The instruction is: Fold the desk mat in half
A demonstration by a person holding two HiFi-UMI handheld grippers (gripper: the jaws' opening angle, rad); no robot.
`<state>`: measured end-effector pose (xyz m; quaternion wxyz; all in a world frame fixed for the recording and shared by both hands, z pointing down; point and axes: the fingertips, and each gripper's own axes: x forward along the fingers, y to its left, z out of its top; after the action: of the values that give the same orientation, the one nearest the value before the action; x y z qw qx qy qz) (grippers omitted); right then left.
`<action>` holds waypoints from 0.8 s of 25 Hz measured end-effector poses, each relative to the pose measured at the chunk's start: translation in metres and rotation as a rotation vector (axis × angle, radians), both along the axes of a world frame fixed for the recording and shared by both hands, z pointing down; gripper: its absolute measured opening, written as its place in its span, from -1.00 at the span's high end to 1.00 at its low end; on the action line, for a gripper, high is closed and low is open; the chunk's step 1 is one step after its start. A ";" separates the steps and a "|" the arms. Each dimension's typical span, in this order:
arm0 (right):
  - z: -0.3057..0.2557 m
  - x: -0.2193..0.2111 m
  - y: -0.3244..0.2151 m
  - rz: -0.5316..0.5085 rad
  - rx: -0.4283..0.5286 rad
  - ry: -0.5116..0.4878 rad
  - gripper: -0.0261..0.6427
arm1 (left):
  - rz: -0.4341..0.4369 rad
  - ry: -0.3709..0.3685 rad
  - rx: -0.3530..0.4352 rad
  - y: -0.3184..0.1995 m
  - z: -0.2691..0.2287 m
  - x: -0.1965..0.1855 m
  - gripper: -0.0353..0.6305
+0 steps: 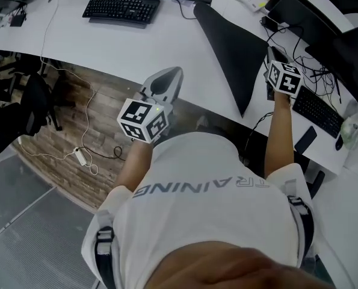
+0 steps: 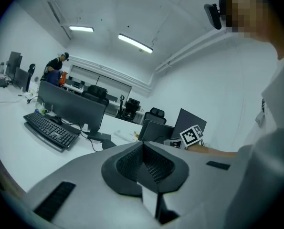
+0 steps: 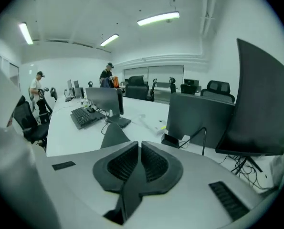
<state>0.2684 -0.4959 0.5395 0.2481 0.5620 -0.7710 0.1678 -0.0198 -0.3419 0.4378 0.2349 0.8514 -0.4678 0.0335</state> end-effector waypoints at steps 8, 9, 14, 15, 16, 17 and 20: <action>-0.086 -0.033 0.086 0.027 0.166 -0.102 0.85 | 0.099 0.008 0.095 0.014 -0.036 -0.010 0.81; -0.096 -0.038 0.099 0.035 0.182 -0.120 0.85 | 0.114 0.005 0.108 0.016 -0.041 -0.011 0.81; -0.143 -0.055 0.166 0.091 0.301 -0.173 0.85 | 0.180 -0.039 0.176 0.025 -0.060 -0.011 0.81; -0.152 -0.058 0.178 0.104 0.326 -0.178 0.85 | 0.191 -0.043 0.183 0.025 -0.062 -0.011 0.81; -0.161 -0.059 0.189 0.115 0.350 -0.181 0.85 | 0.201 -0.043 0.189 0.025 -0.064 -0.009 0.81; -0.170 -0.060 0.199 0.126 0.374 -0.181 0.85 | 0.211 -0.041 0.195 0.025 -0.066 -0.007 0.81; -0.190 -0.057 0.224 0.162 0.431 -0.168 0.85 | 0.237 -0.036 0.218 0.026 -0.075 0.001 0.81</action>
<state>0.2118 -0.2717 0.3498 0.0434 0.6460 -0.7593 0.0648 -0.0185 -0.3160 0.3631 0.1272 0.9203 -0.3692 0.0253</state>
